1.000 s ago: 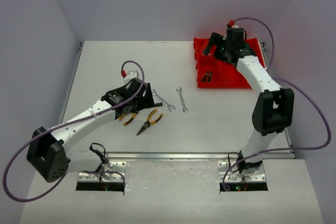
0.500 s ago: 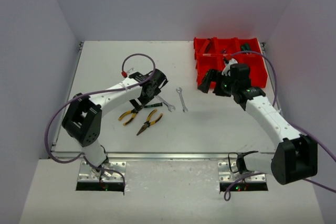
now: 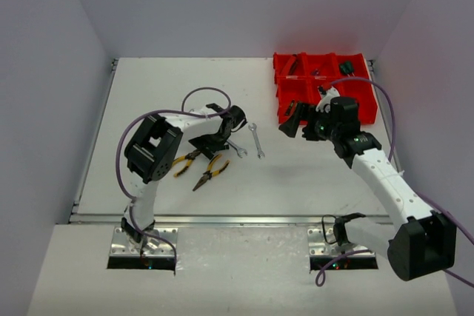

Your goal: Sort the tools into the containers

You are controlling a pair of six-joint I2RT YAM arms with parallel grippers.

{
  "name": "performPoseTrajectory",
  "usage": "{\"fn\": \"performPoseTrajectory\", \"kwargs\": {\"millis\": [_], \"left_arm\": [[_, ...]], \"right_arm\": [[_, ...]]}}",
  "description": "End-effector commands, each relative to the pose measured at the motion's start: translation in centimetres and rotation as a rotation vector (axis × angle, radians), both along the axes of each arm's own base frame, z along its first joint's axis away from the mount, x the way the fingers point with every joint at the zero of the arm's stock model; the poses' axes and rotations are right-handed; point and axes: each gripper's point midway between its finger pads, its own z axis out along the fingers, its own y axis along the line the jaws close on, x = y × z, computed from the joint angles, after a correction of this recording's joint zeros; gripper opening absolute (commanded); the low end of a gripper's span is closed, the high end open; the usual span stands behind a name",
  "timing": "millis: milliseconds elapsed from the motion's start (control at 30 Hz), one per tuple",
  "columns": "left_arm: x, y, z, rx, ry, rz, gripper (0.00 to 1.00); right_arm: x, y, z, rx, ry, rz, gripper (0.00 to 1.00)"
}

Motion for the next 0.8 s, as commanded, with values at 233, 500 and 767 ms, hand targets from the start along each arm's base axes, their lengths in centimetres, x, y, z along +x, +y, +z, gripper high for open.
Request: {"fn": "performPoseTrajectory", "kwargs": {"millis": [233,500,767], "left_arm": [[0.0,-0.9,-1.2,-0.059,0.01,0.033,0.2],[0.1,-0.7,3.1,-0.116,-0.093,0.03,0.08],[2.4,-3.9,13.9,-0.215,-0.552,-0.25,0.0]], "right_arm": [[0.0,0.6,1.4,0.047,-0.057,0.023,0.99],[-0.3,1.8,1.3,0.099,-0.055,0.073,0.99],[-1.8,5.6,3.1,0.311,-0.07,0.277,0.99]]}}
